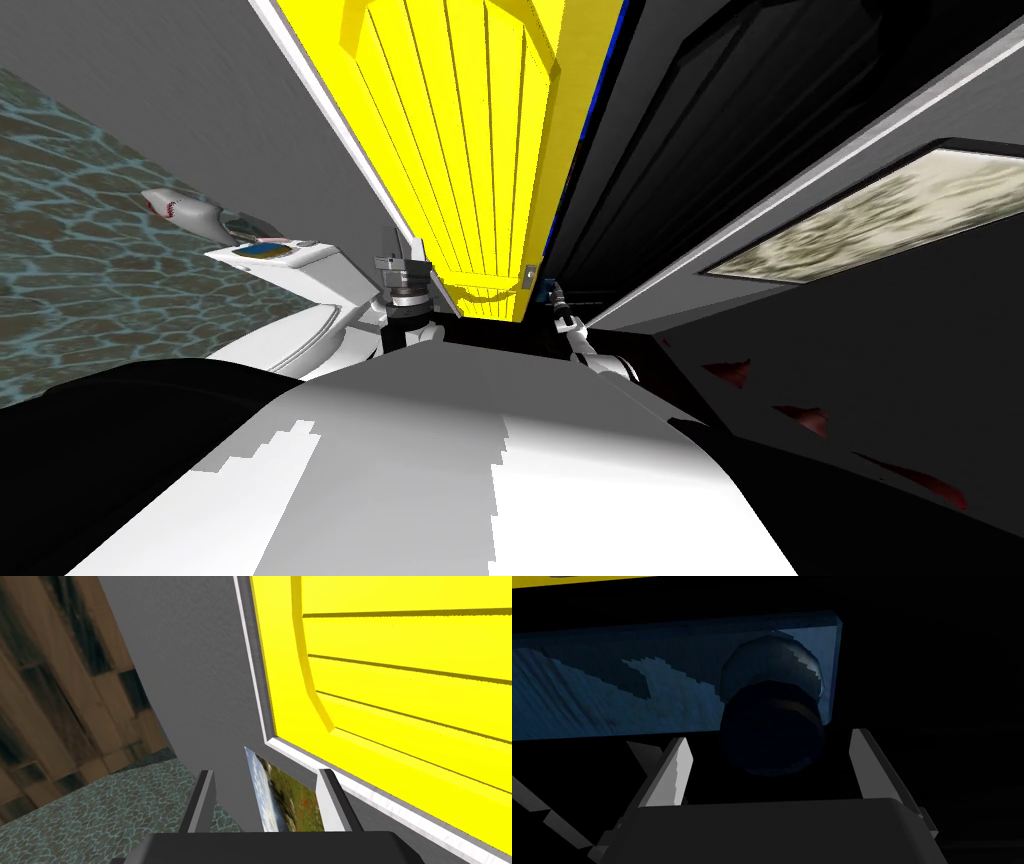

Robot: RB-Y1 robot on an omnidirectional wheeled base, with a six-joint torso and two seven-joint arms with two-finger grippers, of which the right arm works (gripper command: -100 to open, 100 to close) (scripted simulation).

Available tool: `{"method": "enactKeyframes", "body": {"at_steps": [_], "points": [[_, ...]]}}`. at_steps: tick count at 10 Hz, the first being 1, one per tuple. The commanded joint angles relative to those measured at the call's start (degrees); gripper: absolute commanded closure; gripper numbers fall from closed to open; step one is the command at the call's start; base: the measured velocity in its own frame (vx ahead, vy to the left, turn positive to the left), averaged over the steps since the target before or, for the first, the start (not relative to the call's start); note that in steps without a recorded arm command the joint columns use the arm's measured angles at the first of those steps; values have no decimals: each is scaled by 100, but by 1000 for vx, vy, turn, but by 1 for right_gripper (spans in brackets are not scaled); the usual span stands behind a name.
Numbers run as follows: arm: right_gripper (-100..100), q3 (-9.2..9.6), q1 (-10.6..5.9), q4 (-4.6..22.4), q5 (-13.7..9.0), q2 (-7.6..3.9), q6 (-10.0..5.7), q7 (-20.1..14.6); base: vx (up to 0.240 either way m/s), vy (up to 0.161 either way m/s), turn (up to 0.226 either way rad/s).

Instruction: Pull the door open

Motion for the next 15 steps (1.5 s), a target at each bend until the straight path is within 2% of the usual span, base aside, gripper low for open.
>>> {"method": "enactKeyframes", "body": {"at_steps": [1, 2, 7, 15], "points": [[-100, 0, 0, 0, 0, 0, 0, 0, 91, 33, 23], [100, 0, 0, 0, 0, 0, 0, 0, -8, -4, -21], [100, 0, 0, 0, 0, 0, 0, 0, -18, -7, 1], [100, 603, -25, -37, 475, -150, -329, -762, -173, -152, 91]]}}
